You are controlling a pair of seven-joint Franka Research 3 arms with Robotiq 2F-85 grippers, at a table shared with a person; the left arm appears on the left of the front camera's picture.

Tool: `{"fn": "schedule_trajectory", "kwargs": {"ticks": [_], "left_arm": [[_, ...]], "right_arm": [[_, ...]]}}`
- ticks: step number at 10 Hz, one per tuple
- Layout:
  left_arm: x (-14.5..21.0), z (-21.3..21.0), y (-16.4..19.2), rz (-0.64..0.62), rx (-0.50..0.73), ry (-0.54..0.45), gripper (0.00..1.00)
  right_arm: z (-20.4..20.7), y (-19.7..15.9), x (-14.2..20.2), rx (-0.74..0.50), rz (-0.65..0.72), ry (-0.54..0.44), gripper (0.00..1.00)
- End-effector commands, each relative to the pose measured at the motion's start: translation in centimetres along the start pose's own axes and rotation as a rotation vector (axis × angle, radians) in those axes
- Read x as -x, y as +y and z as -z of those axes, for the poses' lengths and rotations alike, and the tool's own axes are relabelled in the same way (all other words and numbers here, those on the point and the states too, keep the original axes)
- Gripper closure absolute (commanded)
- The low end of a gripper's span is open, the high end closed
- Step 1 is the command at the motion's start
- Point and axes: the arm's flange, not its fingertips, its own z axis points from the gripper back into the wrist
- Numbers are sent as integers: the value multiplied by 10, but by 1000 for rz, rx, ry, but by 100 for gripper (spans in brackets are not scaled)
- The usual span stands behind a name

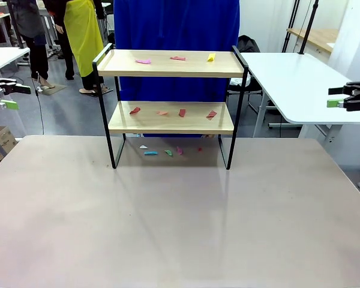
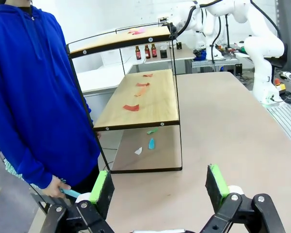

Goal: Clean the shelf.
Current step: Pick up the Duster handed by the human.

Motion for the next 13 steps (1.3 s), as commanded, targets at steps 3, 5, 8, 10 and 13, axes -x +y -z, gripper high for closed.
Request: {"fn": "schedule_trajectory", "kwargs": {"ticks": [3,5,8,10,13], "left_arm": [[6,-2,11,-4,10,-46,0],[13,0,5,-9,12,-11,0],[13,0,5,-9,12,-11,0],[13,0,5,-9,12,-11,0],[13,0,5,-9,12,-11,0]], "right_arm": [[5,-28,8,-13,32,-3,0],[4,-15,13,-17,10,-4,0],[4,-15,13,-17,10,-4,0],[4,-15,13,-17,10,-4,0],[4,-15,13,-17,10,-4,0]]}}
